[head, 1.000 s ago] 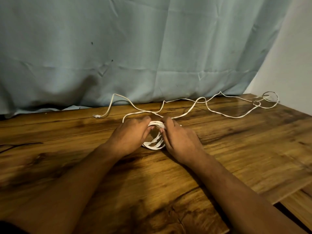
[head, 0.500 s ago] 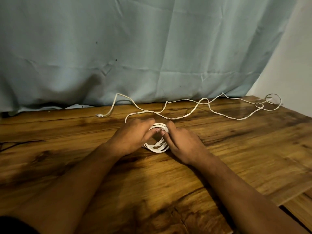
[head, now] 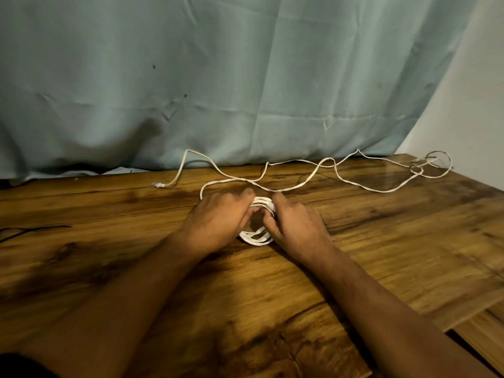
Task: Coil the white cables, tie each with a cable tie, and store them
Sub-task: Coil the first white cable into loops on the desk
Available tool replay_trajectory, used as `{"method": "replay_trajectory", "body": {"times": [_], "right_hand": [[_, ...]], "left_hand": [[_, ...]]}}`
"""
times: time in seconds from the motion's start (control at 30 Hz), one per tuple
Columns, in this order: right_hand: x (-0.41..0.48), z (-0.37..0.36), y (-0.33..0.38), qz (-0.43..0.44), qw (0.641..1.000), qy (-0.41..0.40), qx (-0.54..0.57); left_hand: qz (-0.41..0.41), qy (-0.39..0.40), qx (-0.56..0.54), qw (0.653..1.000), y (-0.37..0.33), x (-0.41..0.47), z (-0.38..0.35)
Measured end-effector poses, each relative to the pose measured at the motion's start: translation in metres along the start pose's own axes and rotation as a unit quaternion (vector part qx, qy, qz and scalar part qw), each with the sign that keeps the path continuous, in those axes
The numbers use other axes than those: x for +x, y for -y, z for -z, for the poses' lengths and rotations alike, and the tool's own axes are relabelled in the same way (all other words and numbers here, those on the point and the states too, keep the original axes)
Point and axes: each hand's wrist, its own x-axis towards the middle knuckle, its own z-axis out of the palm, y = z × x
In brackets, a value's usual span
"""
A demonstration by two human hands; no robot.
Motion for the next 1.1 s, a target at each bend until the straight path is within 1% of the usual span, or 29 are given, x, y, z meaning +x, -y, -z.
{"method": "replay_trajectory", "body": {"times": [0.17, 0.33, 0.47, 0.57, 0.67, 0.77, 0.83, 0.9, 0.97, 1.0, 1.1], "right_hand": [[0.000, 0.005, 0.001, 0.016, 1.000, 0.014, -0.007], [-0.002, 0.014, 0.003, 0.006, 0.998, 0.047, 0.032], [-0.002, 0.015, 0.006, -0.008, 0.997, 0.056, 0.049], [-0.001, 0.009, 0.006, -0.035, 0.997, 0.053, 0.052], [0.001, 0.003, 0.004, -0.053, 0.997, 0.033, 0.055], [0.000, -0.001, 0.003, -0.060, 0.995, 0.013, 0.075], [0.000, -0.005, -0.002, -0.054, 0.993, 0.003, 0.104], [-0.001, -0.007, -0.008, -0.040, 0.988, -0.006, 0.146], [-0.002, -0.009, -0.012, -0.026, 0.982, -0.012, 0.189], [-0.003, -0.010, -0.012, -0.020, 0.978, -0.014, 0.206], [-0.002, -0.012, -0.013, -0.012, 0.971, -0.009, 0.239]], "left_hand": [[-0.009, 0.039, -0.073, 0.997, 0.011, 0.000, 0.000], [-0.009, 0.037, -0.087, 0.995, 0.017, -0.003, -0.004], [-0.024, 0.026, -0.049, 0.998, 0.017, -0.002, -0.005], [-0.026, 0.021, -0.003, 0.999, 0.011, 0.000, -0.001], [0.016, 0.008, 0.055, 0.998, -0.005, -0.001, 0.000], [0.072, -0.009, 0.069, 0.995, -0.019, 0.000, -0.002], [0.082, -0.015, 0.021, 0.996, -0.019, 0.000, -0.004], [0.071, -0.006, -0.105, 0.992, -0.010, -0.002, -0.009], [0.061, 0.016, -0.250, 0.966, 0.000, -0.004, -0.014], [0.054, 0.021, -0.299, 0.952, 0.004, -0.005, -0.016], [0.050, 0.031, -0.401, 0.914, 0.005, -0.004, -0.014]]}}
